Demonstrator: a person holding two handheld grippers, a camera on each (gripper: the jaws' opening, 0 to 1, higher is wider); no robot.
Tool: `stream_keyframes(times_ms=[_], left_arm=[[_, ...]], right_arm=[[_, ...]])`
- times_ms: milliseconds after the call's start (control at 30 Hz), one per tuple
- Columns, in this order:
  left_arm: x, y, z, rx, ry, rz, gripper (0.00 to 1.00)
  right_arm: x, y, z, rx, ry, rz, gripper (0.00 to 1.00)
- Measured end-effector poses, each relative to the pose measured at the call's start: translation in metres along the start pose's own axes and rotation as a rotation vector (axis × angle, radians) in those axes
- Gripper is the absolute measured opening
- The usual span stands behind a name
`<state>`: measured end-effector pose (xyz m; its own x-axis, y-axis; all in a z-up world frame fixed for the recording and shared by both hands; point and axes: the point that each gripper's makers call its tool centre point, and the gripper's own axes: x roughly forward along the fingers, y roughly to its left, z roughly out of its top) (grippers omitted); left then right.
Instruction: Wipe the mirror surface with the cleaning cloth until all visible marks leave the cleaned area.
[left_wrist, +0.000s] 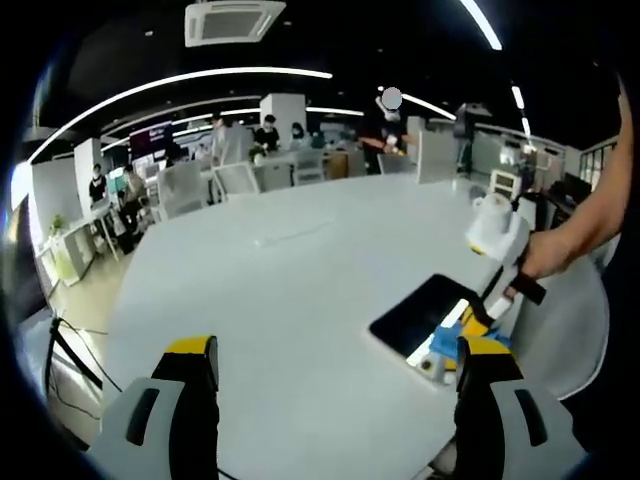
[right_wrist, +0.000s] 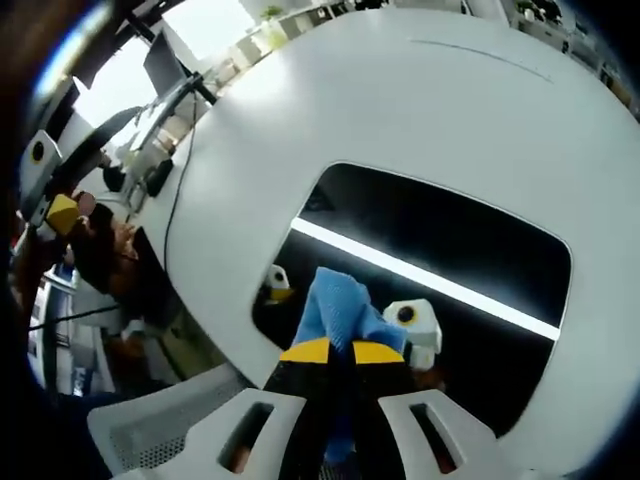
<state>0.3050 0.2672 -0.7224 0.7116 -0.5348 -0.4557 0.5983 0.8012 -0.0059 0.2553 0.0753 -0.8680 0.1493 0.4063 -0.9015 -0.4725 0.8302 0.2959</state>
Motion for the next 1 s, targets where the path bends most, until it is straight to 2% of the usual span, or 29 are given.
stream_keyframes(times_ms=[200,500,1000], left_arm=[[-0.003,0.001,0.003,-0.007,-0.014,0.011,0.99],[-0.004,0.002,0.001,-0.007,-0.01,0.012,0.99],[-0.002,0.004,0.005,0.003,-0.009,0.005,0.99]], right_arm=[[-0.002,0.005,-0.01,-0.017,0.017,0.002,0.0],[-0.002,0.002,-0.008,-0.022,0.012,0.014,0.0],[-0.01,-0.014,-0.015,-0.018,0.019,0.005,0.0]])
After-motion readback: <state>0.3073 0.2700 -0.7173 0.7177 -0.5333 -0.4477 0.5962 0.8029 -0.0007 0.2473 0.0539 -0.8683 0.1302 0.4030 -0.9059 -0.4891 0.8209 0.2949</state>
